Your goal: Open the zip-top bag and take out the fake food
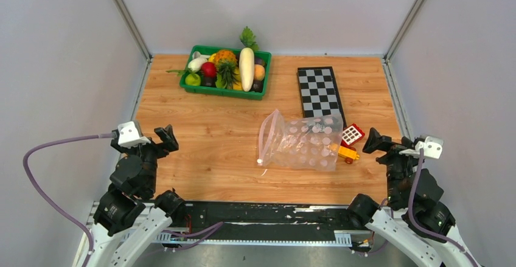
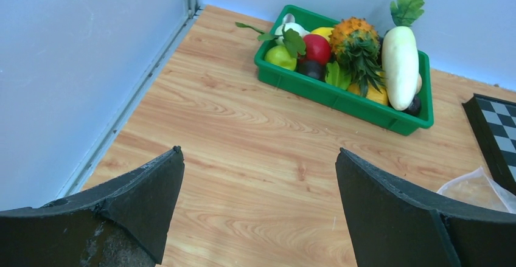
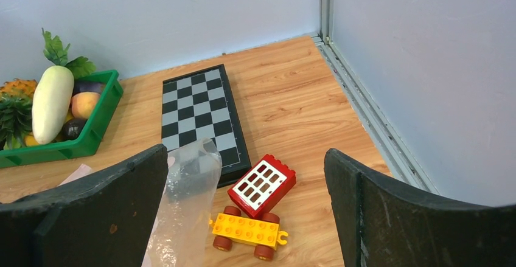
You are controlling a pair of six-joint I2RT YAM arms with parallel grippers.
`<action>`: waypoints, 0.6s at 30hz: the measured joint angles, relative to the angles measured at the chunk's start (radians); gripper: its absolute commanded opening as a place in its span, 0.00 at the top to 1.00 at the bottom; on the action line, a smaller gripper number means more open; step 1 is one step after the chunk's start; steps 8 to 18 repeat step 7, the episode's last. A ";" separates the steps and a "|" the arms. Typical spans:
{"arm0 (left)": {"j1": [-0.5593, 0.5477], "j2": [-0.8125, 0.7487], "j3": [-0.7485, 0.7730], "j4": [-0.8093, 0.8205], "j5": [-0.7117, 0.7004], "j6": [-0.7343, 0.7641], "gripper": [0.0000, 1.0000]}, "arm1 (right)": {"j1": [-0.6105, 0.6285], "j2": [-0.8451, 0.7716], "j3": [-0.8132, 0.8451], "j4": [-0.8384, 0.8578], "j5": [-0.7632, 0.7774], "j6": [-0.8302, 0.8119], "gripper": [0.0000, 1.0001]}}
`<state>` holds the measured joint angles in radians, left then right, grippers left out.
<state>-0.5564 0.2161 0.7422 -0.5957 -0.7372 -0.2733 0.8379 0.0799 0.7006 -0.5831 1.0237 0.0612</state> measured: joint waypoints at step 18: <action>0.000 0.000 0.000 -0.007 -0.035 0.004 0.00 | -0.006 0.037 0.000 0.005 0.007 -0.009 0.00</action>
